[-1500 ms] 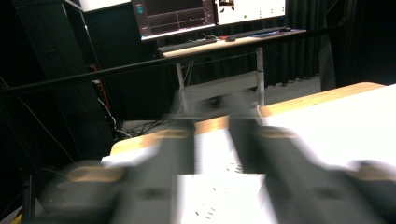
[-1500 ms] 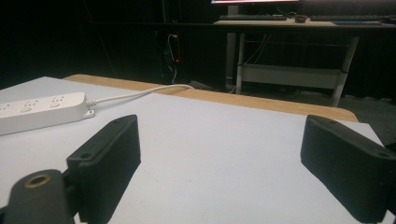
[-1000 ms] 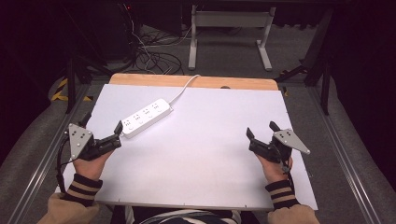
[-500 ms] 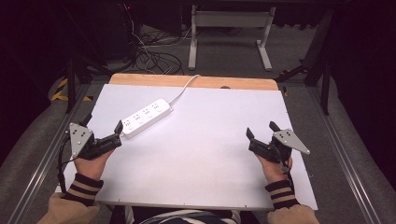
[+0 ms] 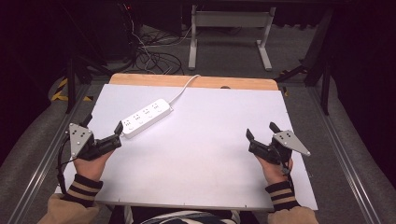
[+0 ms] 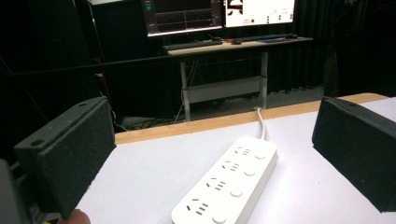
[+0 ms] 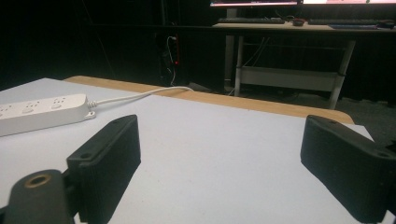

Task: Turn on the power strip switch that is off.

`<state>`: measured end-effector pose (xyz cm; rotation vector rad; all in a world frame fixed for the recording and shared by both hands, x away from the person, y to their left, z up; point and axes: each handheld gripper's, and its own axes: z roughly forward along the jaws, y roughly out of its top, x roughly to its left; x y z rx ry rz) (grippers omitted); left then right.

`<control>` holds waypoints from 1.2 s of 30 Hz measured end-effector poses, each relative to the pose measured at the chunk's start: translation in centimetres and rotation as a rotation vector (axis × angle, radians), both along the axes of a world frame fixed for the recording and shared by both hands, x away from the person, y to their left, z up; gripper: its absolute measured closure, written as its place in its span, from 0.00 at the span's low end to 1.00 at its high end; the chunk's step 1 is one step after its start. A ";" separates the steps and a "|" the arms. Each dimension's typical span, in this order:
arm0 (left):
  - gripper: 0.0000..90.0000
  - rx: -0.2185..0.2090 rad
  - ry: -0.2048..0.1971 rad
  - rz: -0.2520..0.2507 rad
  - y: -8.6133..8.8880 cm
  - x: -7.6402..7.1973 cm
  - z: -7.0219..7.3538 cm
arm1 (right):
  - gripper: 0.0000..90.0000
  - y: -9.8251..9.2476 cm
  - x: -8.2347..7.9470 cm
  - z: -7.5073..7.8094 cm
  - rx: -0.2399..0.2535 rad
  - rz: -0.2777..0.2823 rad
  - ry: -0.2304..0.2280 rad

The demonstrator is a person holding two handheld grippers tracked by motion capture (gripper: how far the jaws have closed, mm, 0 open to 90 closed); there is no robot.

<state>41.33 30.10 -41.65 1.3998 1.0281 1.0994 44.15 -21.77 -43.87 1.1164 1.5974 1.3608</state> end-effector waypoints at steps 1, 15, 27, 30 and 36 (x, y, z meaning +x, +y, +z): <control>0.00 0.003 0.001 -0.001 0.0 0.1 0.0 | 0.14 0.0 0.0 0.0 0.001 0.000 0.002; 0.00 0.000 0.019 -0.004 0.0 0.2 -0.1 | 0.14 0.0 0.2 -0.1 -0.007 -0.004 0.008; 0.00 0.002 0.025 -0.004 -0.1 0.2 -0.2 | 0.14 0.1 0.2 -0.1 -0.008 -0.003 0.009; 0.00 0.003 0.025 -0.003 -0.1 0.3 -0.2 | 0.14 0.1 0.1 -0.1 -0.011 -0.003 0.008; 0.00 0.007 0.031 -0.003 -0.1 0.4 -0.2 | 0.14 0.0 0.2 -0.1 -0.007 -0.005 0.010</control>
